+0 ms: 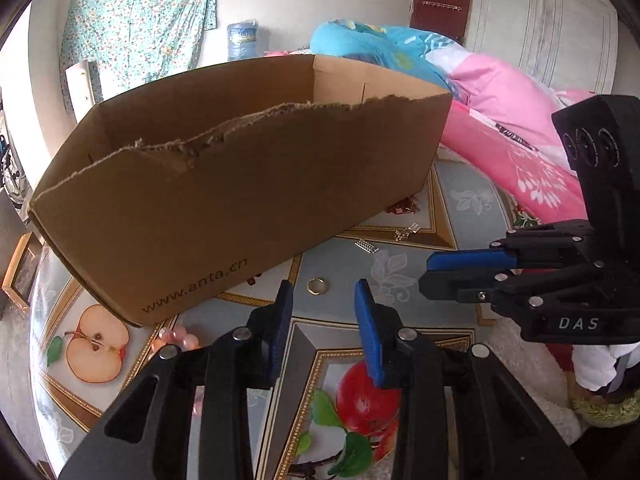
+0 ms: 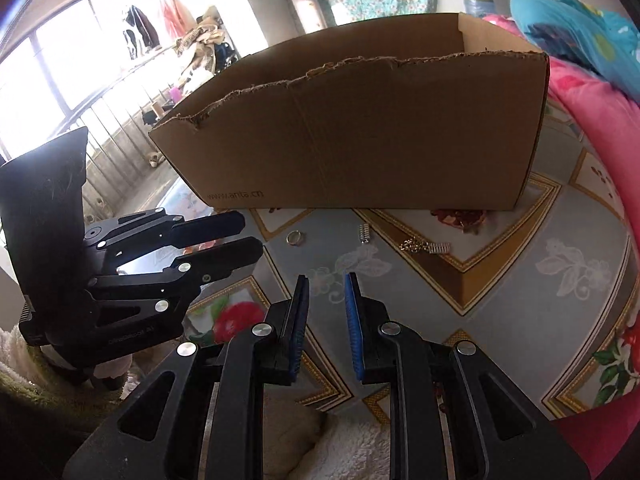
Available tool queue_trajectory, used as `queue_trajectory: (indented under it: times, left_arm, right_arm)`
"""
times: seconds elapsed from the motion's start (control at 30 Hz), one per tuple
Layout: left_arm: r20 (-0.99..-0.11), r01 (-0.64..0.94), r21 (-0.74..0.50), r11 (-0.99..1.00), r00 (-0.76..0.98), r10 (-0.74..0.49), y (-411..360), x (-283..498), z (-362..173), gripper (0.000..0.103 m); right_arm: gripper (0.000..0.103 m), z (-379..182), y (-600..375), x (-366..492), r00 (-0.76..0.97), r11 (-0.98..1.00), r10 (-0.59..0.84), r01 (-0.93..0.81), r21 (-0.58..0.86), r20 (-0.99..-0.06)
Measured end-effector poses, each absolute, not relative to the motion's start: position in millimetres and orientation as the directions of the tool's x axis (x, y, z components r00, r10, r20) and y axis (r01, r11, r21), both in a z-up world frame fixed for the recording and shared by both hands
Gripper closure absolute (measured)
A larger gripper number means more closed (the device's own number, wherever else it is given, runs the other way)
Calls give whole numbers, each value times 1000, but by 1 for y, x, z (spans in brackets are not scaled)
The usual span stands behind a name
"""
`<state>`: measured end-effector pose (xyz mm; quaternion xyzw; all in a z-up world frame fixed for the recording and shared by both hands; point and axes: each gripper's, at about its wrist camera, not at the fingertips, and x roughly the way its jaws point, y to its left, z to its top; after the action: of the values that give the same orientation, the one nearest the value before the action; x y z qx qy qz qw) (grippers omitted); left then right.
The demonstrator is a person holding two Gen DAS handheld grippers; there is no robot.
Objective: Organize jewelry
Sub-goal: 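Lift both tools out of the box back over the table, then lower the left tool onto a gold ring and close on it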
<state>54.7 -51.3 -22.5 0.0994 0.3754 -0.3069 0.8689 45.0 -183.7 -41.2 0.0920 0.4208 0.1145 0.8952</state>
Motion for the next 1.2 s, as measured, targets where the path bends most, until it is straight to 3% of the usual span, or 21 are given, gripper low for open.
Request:
queue_trajectory:
  times: [0.47, 0.77, 1.2]
  left_arm:
    - [-750, 652, 61, 756, 529, -396, -78, 71, -45, 93]
    - [-751, 650, 74, 757, 536, -386, -85, 67, -45, 93]
    - [-758, 591, 1, 807, 526, -384, -79, 63, -42, 93]
  right_arm:
    - [84, -48, -178, 40, 619, 960, 278, -144, 241, -735]
    - [84, -51, -182, 42, 621, 957, 285, -143, 252, -730]
    - [84, -43, -191, 32, 643, 961, 268, -121, 250, -717]
